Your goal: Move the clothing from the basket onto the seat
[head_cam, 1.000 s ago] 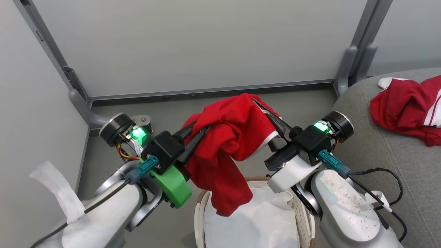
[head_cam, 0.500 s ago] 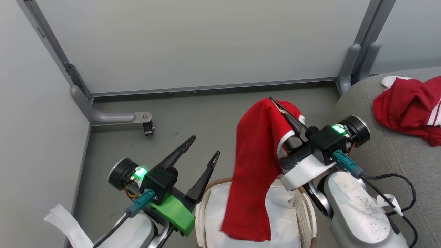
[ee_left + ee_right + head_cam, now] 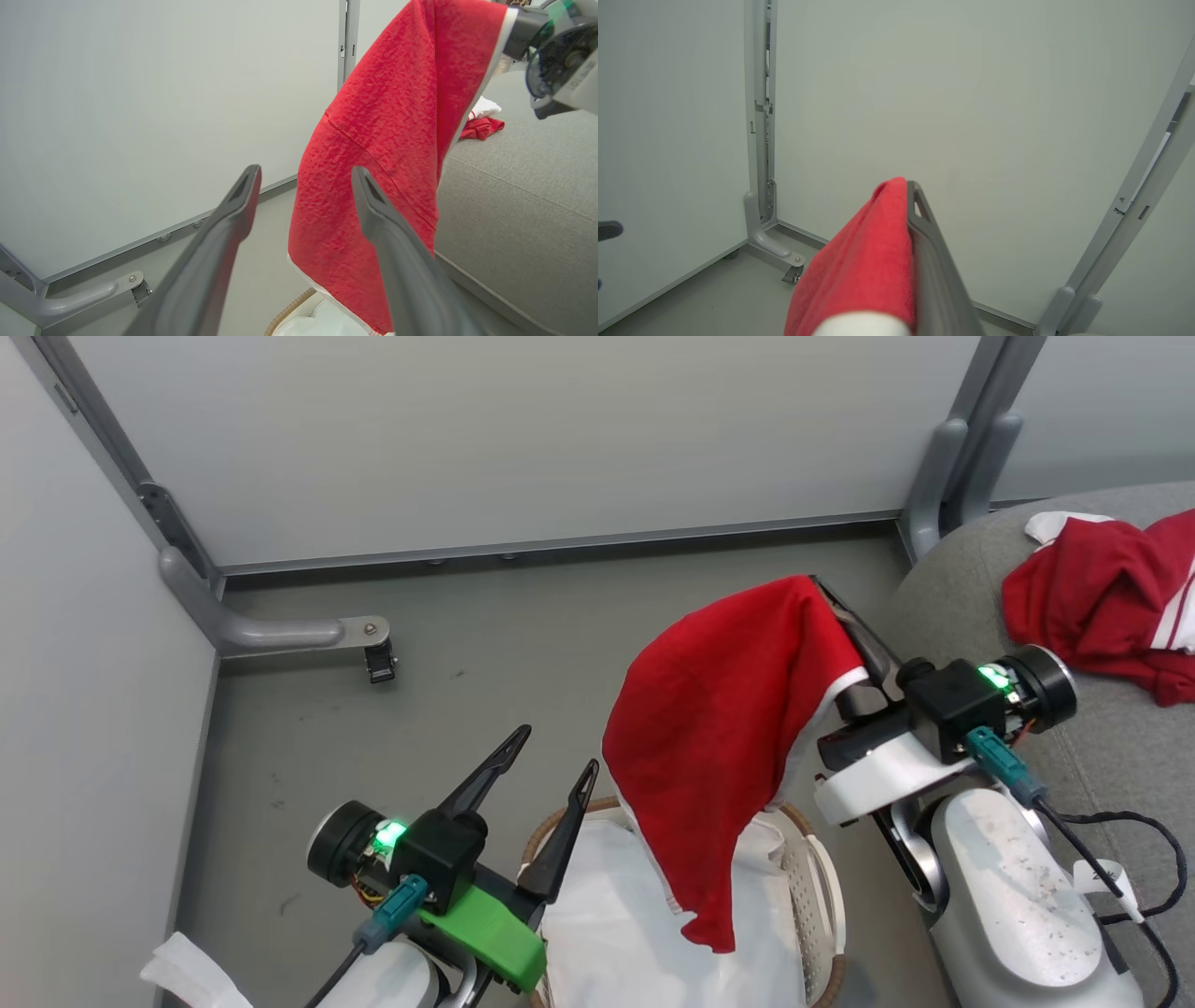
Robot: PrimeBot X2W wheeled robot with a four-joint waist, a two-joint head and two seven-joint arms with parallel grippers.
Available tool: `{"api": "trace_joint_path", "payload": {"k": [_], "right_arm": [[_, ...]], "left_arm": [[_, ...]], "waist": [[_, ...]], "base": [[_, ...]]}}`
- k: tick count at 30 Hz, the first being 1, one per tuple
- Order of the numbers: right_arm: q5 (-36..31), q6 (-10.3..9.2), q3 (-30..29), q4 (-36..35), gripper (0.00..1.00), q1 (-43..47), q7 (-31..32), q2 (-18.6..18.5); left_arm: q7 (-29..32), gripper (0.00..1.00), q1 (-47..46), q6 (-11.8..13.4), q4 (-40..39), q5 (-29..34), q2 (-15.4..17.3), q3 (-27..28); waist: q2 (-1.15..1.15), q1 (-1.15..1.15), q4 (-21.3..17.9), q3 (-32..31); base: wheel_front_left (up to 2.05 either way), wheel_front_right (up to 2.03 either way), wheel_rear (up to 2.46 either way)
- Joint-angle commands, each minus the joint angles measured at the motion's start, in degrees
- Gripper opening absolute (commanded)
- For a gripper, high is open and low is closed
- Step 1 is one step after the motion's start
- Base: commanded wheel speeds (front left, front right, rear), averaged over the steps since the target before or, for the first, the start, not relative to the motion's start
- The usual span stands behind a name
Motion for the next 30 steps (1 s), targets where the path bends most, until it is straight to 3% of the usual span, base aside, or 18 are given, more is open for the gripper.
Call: {"api": "trace_joint_path", "payload": {"k": [1, 9, 20, 24, 30], "right_arm": [[-0.1, -0.08, -1.0, -0.6, 0.00, 0.3, -0.1, -0.2], [-0.8, -0.08, -7.8, -3.0, 0.00, 0.3, -0.1, -0.2], [2.3, -0.08, -12.5, -4.5, 0.00, 2.0, -0.1, -0.1], [2.9, -0.08, -13.6, -4.3, 0.00, 2.2, -0.1, -0.1], [2.6, -0.08, -15.3, -3.9, 0.00, 2.3, -0.1, -0.2]], "left_arm": [[-0.1, 1.00, 0.9, -0.3, -0.3, 0.6, -0.2, 0.8], [-0.1, 1.00, -0.2, -2.7, 0.4, 4.0, -1.3, 2.3], [-0.1, 1.00, -4.1, -5.2, 3.0, 7.2, -1.0, 1.3], [-0.1, 1.00, -5.4, -5.8, 3.9, 7.9, -1.2, 0.3], [-0.1, 1.00, -6.7, -6.1, 4.5, 8.6, -1.8, -1.2]], "waist": [[0.66, 0.00, -2.2, 1.4], [0.66, 0.00, -11.1, 5.8], [0.66, 0.00, -24.0, 12.5], [0.66, 0.00, -25.7, 13.8], [0.66, 0.00, -25.2, 14.9]], "base": [[0.00, 0.00, 0.00], [0.00, 0.00, 0.00], [0.00, 0.00, 0.00], [0.00, 0.00, 0.00], [0.00, 0.00, 0.00]]}}
